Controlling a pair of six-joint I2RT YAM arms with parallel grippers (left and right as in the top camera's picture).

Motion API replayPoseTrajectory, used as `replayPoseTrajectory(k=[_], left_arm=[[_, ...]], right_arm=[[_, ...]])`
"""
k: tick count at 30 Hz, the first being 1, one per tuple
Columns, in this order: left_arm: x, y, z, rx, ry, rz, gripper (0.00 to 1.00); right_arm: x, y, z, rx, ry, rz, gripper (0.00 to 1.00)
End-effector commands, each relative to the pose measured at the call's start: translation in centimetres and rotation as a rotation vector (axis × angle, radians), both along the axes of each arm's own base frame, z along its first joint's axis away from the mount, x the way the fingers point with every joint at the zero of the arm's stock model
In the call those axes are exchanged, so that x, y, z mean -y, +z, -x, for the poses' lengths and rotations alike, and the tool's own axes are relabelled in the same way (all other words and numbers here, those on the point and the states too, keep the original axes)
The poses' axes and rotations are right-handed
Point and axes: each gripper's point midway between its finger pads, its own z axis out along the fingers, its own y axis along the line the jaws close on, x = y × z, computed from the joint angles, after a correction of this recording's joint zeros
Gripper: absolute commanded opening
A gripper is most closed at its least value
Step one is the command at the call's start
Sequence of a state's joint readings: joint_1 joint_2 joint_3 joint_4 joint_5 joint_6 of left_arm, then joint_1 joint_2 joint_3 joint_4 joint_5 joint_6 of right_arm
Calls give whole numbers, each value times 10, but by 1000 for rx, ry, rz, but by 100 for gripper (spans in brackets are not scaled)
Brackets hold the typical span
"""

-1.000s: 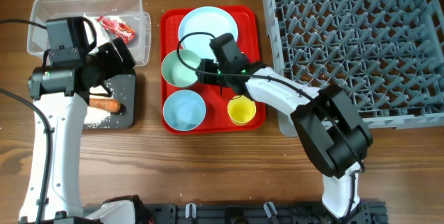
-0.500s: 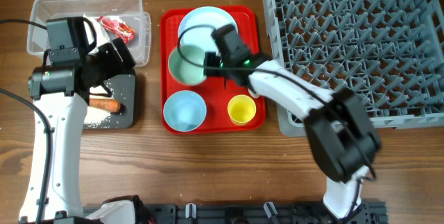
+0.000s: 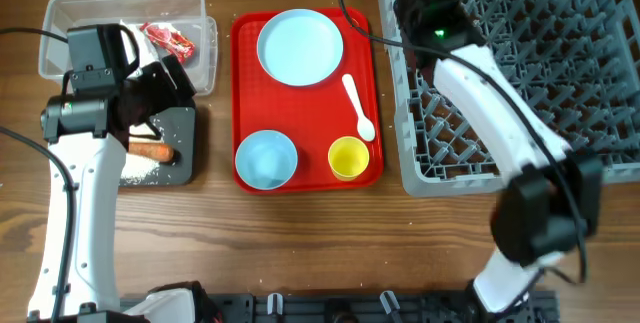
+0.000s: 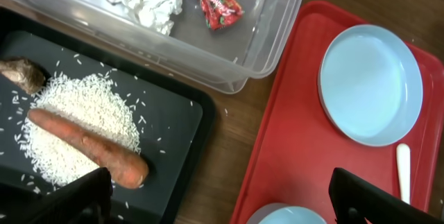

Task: Sort waste into correct bins and load items into the dishwasher rack
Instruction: 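Place the green bowl upright into the dish rack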

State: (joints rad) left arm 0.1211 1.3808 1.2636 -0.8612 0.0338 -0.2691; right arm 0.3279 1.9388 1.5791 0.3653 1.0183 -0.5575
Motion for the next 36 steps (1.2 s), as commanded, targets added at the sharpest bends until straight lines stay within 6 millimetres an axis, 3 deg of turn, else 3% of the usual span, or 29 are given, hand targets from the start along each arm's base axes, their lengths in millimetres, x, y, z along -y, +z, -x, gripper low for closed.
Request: replayPoseTrajectory(k=[1,4,10,12,15,16,17,18,20,25,29,30,31,33,34,36], left_arm=[[-4,3,-3,10,18,-5,100],[-4,3,-3,10,18,-5,100],[-4,3,-3,10,18,-5,100],[-4,3,-3,10,18,-5,100],[-4,3,-3,10,18,-5,100],[-4,3,-3,10,18,-5,100],[-4,3,-3,10,18,-5,100],[-4,3,-3,10,18,-5,100],[-4,3,-3,10,18,-5,100],[-4,3,-3,10,18,-5,100],[-4,3,-3,10,18,-5,100],[-4,3,-3,10,18,-5,100],[-4,3,-3,10,18,-5,100],[-4,3,-3,10,18,-5,100],[-4,3,-3,10,18,-5,100],[-4,3,-3,10,18,-5,100]], right_arm=[[8,-69,-22,-344,-75,346,4],[6,-111,-31,-426,-74,380,4],[3,-151,-29,-509,-35,333,4],[-13,-168,-29,-573,41,344,4],[-40,-176,-29,-598,130,359,6],[-46,-177,-28,-603,140,365,15],[-55,-178,-26,-606,155,372,54],[-58,-178,-26,-604,161,373,62],[-72,-178,-23,-600,184,380,96],[-112,-173,-14,-571,240,395,100],[-136,-119,1,-393,244,283,100],[-141,-101,12,-369,259,236,100],[-149,-100,23,-396,311,185,100],[-191,-140,73,-651,633,-97,100],[-229,-157,121,-822,848,-396,100],[-262,-155,165,-942,950,-759,100]])
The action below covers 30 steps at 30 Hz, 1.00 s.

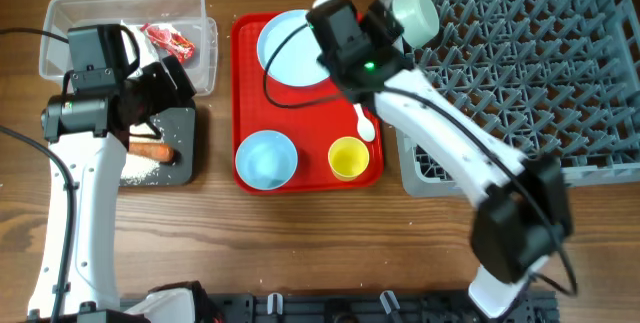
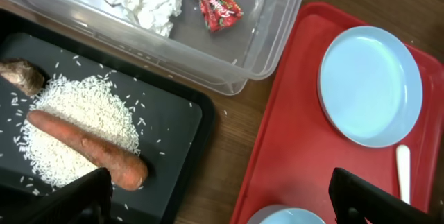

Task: Sort waste into correct bins and load items into the dishwasher rack
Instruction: 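Place the green bowl upright into the dish rack, then grasp the light blue bowl and place it in the rack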

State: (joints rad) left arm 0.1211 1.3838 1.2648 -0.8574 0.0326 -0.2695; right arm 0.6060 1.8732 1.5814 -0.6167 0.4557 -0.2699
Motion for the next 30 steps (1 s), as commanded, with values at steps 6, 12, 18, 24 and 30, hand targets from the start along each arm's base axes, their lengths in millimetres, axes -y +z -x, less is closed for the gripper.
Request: replayPoseTrajectory(k=[6,12,18,24,30], left_arm=[[-4,4,-2,8,17,-4,100],[-4,4,-2,8,17,-4,100],[-4,4,-2,8,17,-4,100],[-4,4,-2,8,18,-4,100],[-4,4,-2,8,17,-4,100]], right_arm=[[-118,-91,150,-769,-83,-706,79],[-117,-147,164,-756,-362,-635,48],[-116,-144,158,-733,-389,-651,4],[-59,0,75,-351,-389,-829,4],[163,145,52,462,-793,-374,4]])
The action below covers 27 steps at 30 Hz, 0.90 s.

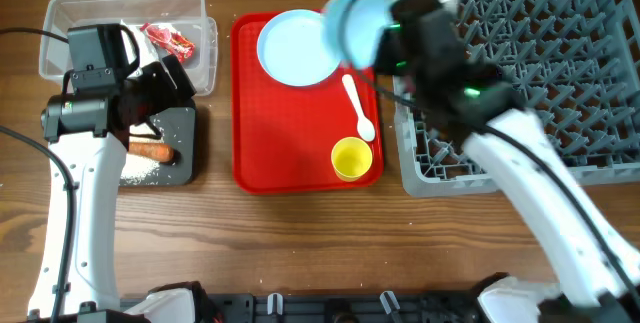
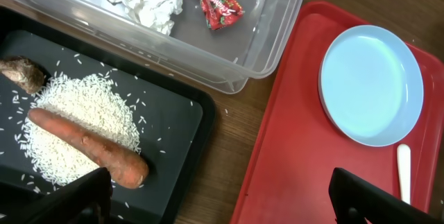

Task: Sort waste into correct bins and load items into the dishwasher rack
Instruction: 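Grasp the light blue bowl and place it in the rack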

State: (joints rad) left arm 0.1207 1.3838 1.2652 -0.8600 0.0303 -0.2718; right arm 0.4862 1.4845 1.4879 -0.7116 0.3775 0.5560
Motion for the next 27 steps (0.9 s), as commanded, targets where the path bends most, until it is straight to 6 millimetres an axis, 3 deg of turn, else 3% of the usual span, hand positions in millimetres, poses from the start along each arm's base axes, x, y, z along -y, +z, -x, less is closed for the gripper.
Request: replayPoseTrajectory(k=[1,2,7,10,12,14,20,27], left_arm=[[-4,4,-3,11,15,-3,100],[-4,4,-3,11,15,-3,100],[-4,4,-3,11,15,-3,100],[-4,4,-3,11,14,-4,100],[-4,4,-3,11,14,-4,100],[-4,4,-3,11,14,-4,100],[-4,4,-3,11,14,-4,100],[-4,4,-3,11,15,-3,100]], right_arm=[[104,34,13,69,-355,553,4],[114,28,16,26,-367,683,4],[120,-27,-2,-244,-262,1157,4],[117,-55,-11,-346,-196,1284,5],[115,-73,-15,-385,-171,1311,4],[113,-79,-16,-392,-148,1290,4],[122,-81,-24,-375,-186,1228,4],[110,-98,-33,-362,-114,1112,4]])
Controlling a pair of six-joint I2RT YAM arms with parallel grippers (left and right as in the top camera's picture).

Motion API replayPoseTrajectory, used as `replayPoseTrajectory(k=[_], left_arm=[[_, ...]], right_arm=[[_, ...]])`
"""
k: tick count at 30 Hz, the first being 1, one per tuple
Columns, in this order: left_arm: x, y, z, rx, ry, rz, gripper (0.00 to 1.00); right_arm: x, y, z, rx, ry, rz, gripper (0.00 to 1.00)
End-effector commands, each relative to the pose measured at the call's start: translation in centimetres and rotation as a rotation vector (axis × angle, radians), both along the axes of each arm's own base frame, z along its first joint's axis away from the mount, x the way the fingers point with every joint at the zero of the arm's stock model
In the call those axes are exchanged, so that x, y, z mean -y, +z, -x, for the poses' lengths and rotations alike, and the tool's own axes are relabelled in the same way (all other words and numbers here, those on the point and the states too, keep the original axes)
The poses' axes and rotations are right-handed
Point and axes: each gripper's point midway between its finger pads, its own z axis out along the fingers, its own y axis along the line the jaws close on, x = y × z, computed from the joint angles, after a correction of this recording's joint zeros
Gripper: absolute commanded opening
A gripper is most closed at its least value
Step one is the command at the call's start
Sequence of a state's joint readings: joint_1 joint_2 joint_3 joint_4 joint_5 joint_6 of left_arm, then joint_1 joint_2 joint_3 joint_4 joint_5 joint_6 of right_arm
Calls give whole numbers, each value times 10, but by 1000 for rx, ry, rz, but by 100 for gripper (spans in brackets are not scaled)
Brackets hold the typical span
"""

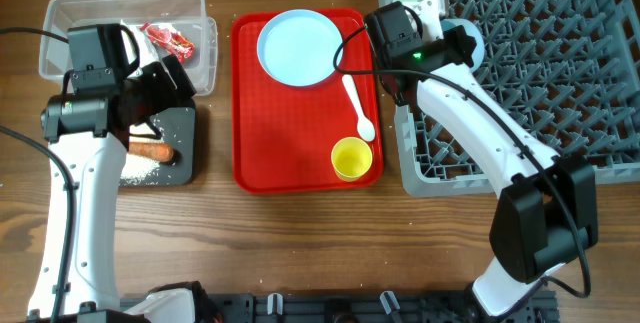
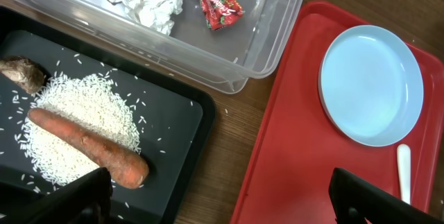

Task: Sort waste into correct bins and load items into the dishwasher rack
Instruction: 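Grasp the light blue bowl and place it in the rack, then reach the right gripper to the light blue plate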

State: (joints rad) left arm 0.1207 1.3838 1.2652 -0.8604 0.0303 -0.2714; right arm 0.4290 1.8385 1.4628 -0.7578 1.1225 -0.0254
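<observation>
The pale blue bowl [image 1: 467,43] is tilted at the near-left corner of the grey dishwasher rack [image 1: 560,93], and my right gripper [image 1: 450,39] appears shut on its rim. On the red tray [image 1: 300,143] lie a blue plate [image 1: 298,47], a white spoon [image 1: 359,108] and a yellow cup [image 1: 349,157]. My left gripper [image 2: 222,210] hangs open over the gap between the black tray [image 2: 173,127] and the red tray [image 2: 291,134], holding nothing. A carrot [image 2: 87,148] lies on rice [image 2: 76,123].
A clear bin [image 1: 60,33] at the back left holds a red wrapper [image 2: 211,2] and crumpled tissue. A brown scrap [image 2: 21,75] lies in the black tray. A white mug [image 1: 430,5] shows by the right wrist in the rack.
My right gripper held the blue bowl over the tray's back right corner; now bowl and gripper are at the rack's left corner. The left arm has not moved.
First my right arm was over the rack while the bowl sat at the tray's front left. Then it was over the tray with a mug left in the rack. Then the bowl was off the tray in its grip, and now it is at the rack.
</observation>
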Motion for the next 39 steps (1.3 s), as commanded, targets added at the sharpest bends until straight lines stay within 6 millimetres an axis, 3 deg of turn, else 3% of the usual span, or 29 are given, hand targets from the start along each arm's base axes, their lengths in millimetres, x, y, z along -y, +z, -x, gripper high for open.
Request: replayPoseTrajectory(k=[1,9,14,19,20,23,25,28,35,37,39], left_arm=[[-4,4,-3,11,15,-3,100],[-4,4,-3,11,15,-3,100],[-4,4,-3,11,15,-3,100],[-4,4,-3,11,15,-3,100],[-4,4,-3,11,15,-3,100],[-4,4,-3,11,15,-3,100],[-4,4,-3,11,15,-3,100],[-4,4,-3,11,15,-3,100],[-4,4,-3,11,15,-3,100],[-4,4,-3,11,15,-3,100],[-4,4,-3,11,15,-3,100]], right_arm=[[-3,-13,-3,-29,12,-17,4],[22,-8,-3,-36,-43,22,4],[7,-29,-5,-134,46,-72,4],[8,-32,0,-170,48,-68,4],[13,-27,1,-160,31,-33,4],[37,22,4,-54,-89,245,4],[29,23,2,-81,-56,268,4],[12,8,-5,-94,14,180,4],[11,-9,-8,-216,19,334,5],[-6,-14,-8,-238,74,327,4],[-37,-30,-8,-328,216,298,4]])
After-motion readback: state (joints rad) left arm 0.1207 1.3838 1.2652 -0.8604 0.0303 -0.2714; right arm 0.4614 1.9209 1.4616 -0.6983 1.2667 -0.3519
